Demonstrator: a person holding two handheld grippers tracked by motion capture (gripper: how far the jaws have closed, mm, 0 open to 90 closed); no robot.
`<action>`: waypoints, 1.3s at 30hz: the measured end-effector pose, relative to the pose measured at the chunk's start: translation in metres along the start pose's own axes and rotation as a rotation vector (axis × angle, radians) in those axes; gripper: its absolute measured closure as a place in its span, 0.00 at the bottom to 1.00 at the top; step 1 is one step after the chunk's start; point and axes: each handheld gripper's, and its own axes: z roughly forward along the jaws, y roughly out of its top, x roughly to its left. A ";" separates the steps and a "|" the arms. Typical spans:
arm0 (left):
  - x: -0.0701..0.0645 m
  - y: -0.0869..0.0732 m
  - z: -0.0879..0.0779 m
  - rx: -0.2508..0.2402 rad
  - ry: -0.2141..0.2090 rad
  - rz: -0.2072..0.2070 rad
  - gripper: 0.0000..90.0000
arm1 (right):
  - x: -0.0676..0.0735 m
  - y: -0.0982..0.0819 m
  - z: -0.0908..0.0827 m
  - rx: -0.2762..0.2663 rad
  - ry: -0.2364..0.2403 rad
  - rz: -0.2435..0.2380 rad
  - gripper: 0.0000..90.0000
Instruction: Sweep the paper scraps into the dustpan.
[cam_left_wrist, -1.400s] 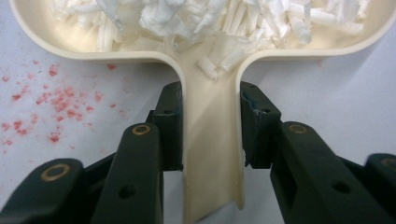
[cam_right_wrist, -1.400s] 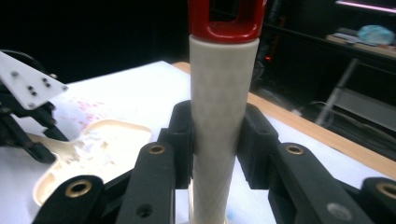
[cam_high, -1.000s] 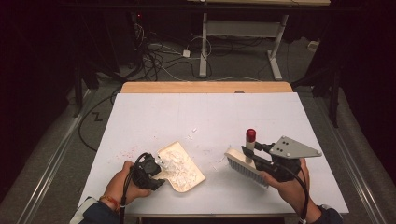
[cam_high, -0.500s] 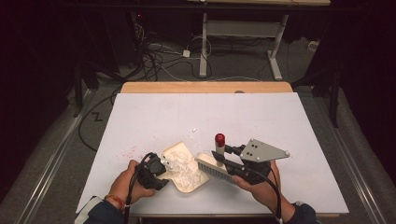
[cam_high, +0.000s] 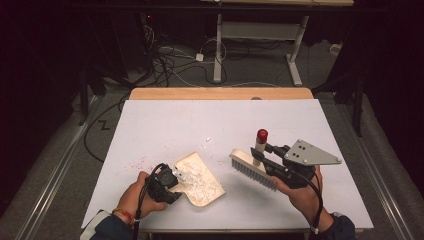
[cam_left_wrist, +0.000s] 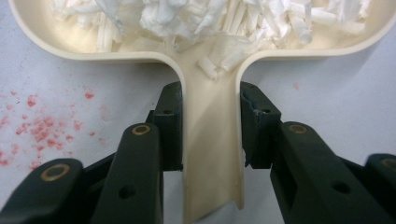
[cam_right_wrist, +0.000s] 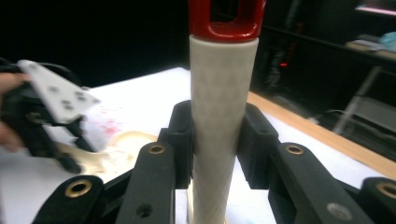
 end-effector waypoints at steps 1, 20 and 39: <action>0.000 0.000 0.000 0.000 0.000 0.000 0.70 | -0.002 -0.002 0.002 0.006 -0.013 0.002 0.78; 0.000 0.000 -0.001 -0.001 -0.001 -0.007 0.70 | 0.029 -0.012 0.034 0.059 0.073 -0.020 0.78; 0.001 -0.001 -0.003 -0.006 -0.010 -0.011 0.70 | 0.046 0.004 0.025 -0.007 0.189 -0.008 0.78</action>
